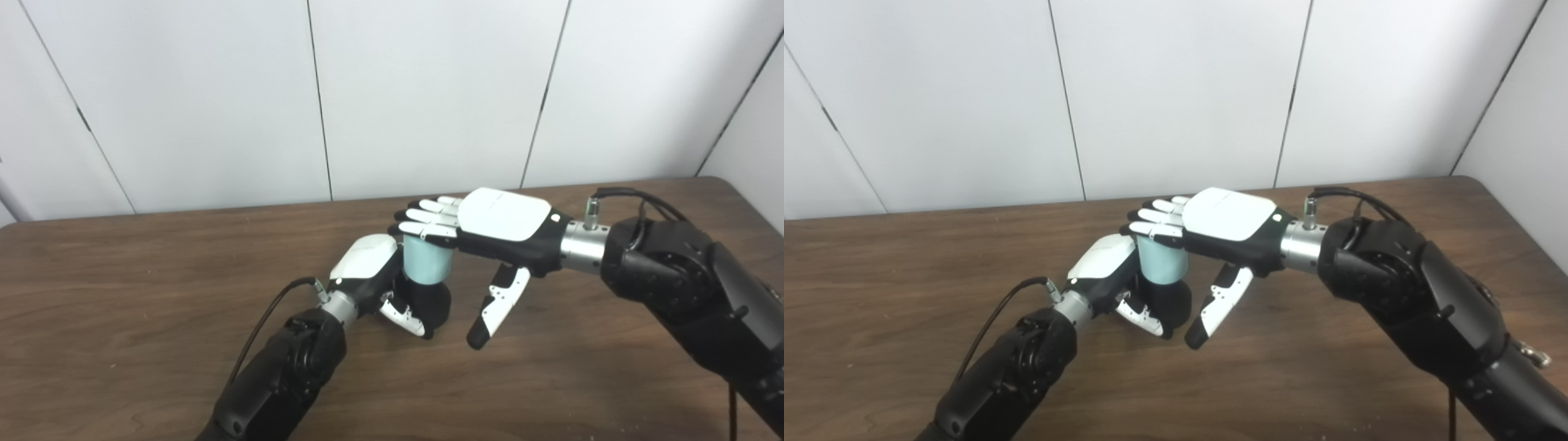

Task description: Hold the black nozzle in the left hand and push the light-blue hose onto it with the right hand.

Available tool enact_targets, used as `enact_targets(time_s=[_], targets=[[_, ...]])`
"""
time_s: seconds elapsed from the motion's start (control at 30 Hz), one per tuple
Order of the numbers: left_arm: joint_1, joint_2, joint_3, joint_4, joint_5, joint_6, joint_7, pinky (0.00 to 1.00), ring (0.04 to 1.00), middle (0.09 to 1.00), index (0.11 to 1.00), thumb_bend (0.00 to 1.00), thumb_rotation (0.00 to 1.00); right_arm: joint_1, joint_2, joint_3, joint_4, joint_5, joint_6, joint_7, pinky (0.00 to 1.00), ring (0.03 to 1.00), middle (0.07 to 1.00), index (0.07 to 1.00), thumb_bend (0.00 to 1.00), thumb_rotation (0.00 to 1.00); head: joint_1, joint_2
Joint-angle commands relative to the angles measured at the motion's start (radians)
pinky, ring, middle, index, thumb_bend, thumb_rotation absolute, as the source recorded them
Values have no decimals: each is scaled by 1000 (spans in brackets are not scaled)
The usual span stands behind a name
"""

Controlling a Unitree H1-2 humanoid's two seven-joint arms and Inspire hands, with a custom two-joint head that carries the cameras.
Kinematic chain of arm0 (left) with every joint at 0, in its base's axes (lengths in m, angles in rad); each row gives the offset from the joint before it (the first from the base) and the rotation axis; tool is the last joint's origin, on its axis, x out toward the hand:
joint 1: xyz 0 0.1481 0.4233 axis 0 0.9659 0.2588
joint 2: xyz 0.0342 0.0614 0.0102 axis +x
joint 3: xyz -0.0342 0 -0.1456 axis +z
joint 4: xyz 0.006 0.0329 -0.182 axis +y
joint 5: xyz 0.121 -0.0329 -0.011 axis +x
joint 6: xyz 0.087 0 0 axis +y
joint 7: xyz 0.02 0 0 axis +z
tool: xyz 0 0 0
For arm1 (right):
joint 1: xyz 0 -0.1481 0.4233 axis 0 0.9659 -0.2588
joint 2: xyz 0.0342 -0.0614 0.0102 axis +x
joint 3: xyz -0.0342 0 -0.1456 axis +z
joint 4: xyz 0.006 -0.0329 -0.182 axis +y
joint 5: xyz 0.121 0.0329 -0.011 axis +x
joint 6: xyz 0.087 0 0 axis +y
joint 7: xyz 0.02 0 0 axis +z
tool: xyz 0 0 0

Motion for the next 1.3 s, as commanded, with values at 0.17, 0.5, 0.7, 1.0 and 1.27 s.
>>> enact_targets(time_s=[0.17,0.5,0.7,1.0,1.27], targets=[[51,42,-13,70,15,45,-97,412,414,413,496,524,0,31,-6,78,15,40,-16,99,1000,1000,1000,989,961,983,2,6],[49,42,-13,77,16,37,-96,431,440,438,496,526,0,45,-24,93,-21,65,0,119,1000,1000,1000,963,962,957,-5,9],[46,44,-7,81,14,32,-98,442,446,446,497,526,0,46,-37,78,4,80,-2,103,1000,1000,1000,948,953,957,-2,11],[45,45,5,94,21,22,-90,535,521,497,479,525,0,76,-60,63,-16,66,22,100,1000,993,978,920,934,946,-4,20],[49,42,6,86,29,31,-85,507,511,503,475,525,0,82,-67,69,6,47,44,113,1000,992,990,934,933,937,0,23]])
